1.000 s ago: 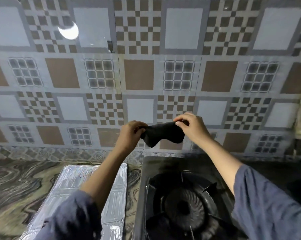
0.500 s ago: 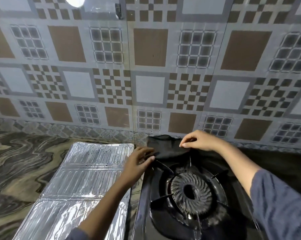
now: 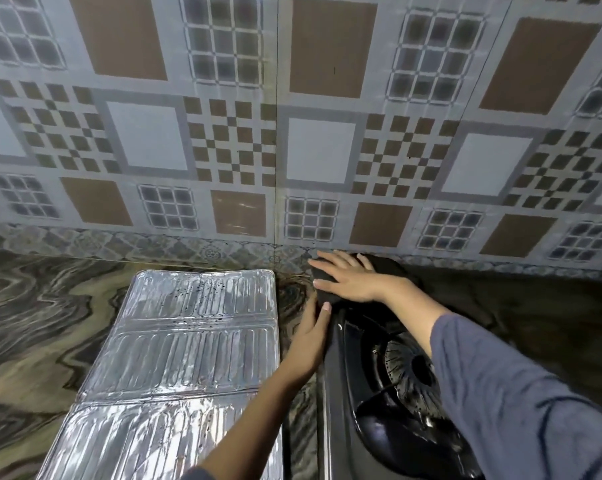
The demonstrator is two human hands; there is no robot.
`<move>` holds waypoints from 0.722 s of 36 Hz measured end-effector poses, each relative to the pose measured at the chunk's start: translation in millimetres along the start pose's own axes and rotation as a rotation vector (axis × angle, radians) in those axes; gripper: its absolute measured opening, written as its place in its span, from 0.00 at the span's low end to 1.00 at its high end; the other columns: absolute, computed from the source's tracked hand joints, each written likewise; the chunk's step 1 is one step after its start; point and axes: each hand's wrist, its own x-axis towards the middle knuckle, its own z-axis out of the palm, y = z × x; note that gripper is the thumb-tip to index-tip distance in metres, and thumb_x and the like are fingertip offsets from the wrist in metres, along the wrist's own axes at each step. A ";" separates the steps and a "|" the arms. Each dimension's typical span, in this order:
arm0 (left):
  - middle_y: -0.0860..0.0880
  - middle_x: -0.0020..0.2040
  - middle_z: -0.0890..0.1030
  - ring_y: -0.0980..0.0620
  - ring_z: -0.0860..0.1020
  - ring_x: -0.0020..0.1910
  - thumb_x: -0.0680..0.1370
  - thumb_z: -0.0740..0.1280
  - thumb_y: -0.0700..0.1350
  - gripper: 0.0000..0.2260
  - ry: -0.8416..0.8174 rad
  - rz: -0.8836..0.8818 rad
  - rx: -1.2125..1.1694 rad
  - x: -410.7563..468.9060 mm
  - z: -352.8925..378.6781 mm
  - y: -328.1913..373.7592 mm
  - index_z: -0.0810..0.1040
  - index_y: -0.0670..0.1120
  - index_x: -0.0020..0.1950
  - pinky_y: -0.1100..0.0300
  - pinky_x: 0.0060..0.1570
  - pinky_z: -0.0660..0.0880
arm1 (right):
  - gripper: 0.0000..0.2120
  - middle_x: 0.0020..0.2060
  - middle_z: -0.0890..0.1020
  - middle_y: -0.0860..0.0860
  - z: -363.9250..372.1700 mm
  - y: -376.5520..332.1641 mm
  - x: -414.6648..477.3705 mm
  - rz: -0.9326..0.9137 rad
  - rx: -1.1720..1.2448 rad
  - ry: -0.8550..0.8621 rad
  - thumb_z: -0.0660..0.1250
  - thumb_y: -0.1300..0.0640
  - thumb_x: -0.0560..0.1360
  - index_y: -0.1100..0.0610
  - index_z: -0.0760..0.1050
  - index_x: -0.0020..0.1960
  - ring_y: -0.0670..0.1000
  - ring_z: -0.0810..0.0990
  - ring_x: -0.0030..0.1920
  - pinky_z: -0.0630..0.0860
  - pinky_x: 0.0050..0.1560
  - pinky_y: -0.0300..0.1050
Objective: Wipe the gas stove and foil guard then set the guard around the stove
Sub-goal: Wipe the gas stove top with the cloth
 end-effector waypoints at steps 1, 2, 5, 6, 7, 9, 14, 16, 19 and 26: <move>0.53 0.73 0.64 0.57 0.62 0.72 0.81 0.53 0.50 0.21 0.003 0.015 0.002 0.7 0.1 -0.6 0.57 0.51 0.74 0.54 0.74 0.57 | 0.26 0.76 0.45 0.41 0.5 0.7 0.7 -0.003 -0.005 0.025 0.47 0.37 0.78 0.39 0.47 0.74 0.48 0.41 0.76 0.37 0.72 0.57; 0.52 0.73 0.65 0.57 0.63 0.71 0.81 0.53 0.49 0.20 0.007 0.025 0.007 2.1 0.1 -1.7 0.58 0.50 0.74 0.55 0.73 0.58 | 0.26 0.76 0.47 0.40 0.6 1.4 1.3 -0.007 -0.007 0.046 0.47 0.36 0.78 0.39 0.47 0.74 0.48 0.43 0.76 0.39 0.72 0.57; 0.52 0.72 0.65 0.58 0.64 0.70 0.82 0.53 0.48 0.19 0.001 0.036 0.011 4.1 0.0 -1.4 0.59 0.50 0.73 0.62 0.70 0.59 | 0.27 0.75 0.49 0.40 -1.6 3.6 0.6 -0.020 -0.008 0.070 0.48 0.35 0.77 0.38 0.47 0.74 0.48 0.46 0.76 0.42 0.72 0.56; 0.52 0.72 0.65 0.58 0.63 0.71 0.82 0.53 0.48 0.20 0.003 0.031 0.008 5.0 -0.2 -1.6 0.59 0.50 0.74 0.63 0.70 0.59 | 0.28 0.75 0.49 0.39 -2.4 4.6 0.1 -0.024 -0.003 0.069 0.49 0.35 0.77 0.38 0.47 0.74 0.48 0.46 0.76 0.42 0.72 0.56; 0.52 0.73 0.63 0.58 0.62 0.71 0.82 0.53 0.48 0.20 0.009 0.022 0.002 6.3 -0.7 -1.9 0.58 0.50 0.74 0.62 0.70 0.58 | 0.28 0.75 0.48 0.39 -2.8 6.0 -0.4 -0.030 0.003 0.066 0.49 0.35 0.76 0.38 0.47 0.74 0.47 0.46 0.76 0.41 0.72 0.56; 0.51 0.74 0.61 0.56 0.60 0.72 0.81 0.53 0.47 0.21 0.027 -0.005 -0.001 10.2 -1.3 -2.2 0.56 0.50 0.74 0.59 0.72 0.57 | 0.28 0.75 0.48 0.38 -3.4 9.3 -1.8 -0.048 0.013 0.060 0.49 0.35 0.76 0.37 0.47 0.74 0.46 0.46 0.76 0.41 0.72 0.55; 0.49 0.74 0.61 0.57 0.60 0.70 0.81 0.54 0.42 0.21 0.061 -0.021 -0.005 18.5 1.7 3.6 0.56 0.46 0.74 0.59 0.73 0.55 | 0.29 0.75 0.44 0.38 -10.2 18.5 -4.0 -0.090 0.035 -0.013 0.50 0.36 0.77 0.37 0.44 0.74 0.45 0.43 0.76 0.40 0.72 0.52; 0.49 0.74 0.61 0.54 0.61 0.72 0.81 0.54 0.42 0.21 0.079 -0.031 -0.019 21.7 3.6 3.7 0.57 0.46 0.74 0.53 0.74 0.57 | 0.30 0.75 0.44 0.38 -12.4 22.7 -3.8 -0.108 0.035 -0.035 0.51 0.36 0.77 0.37 0.43 0.74 0.46 0.42 0.76 0.40 0.72 0.52; 0.54 0.68 0.66 0.55 0.65 0.68 0.81 0.54 0.40 0.19 0.095 -0.024 -0.050 23.6 8.1 6.1 0.59 0.47 0.73 0.60 0.67 0.64 | 0.30 0.75 0.43 0.38 -14.1 29.9 -3.8 -0.121 0.033 -0.052 0.51 0.36 0.76 0.37 0.42 0.74 0.47 0.42 0.76 0.41 0.72 0.53; 0.47 0.72 0.66 0.50 0.66 0.69 0.81 0.53 0.42 0.20 0.142 -0.048 0.046 33.3 10.8 8.4 0.59 0.45 0.74 0.50 0.69 0.65 | 0.32 0.76 0.43 0.39 -16.6 49.1 -8.3 -0.124 0.056 -0.087 0.52 0.33 0.74 0.36 0.41 0.74 0.49 0.43 0.76 0.42 0.73 0.55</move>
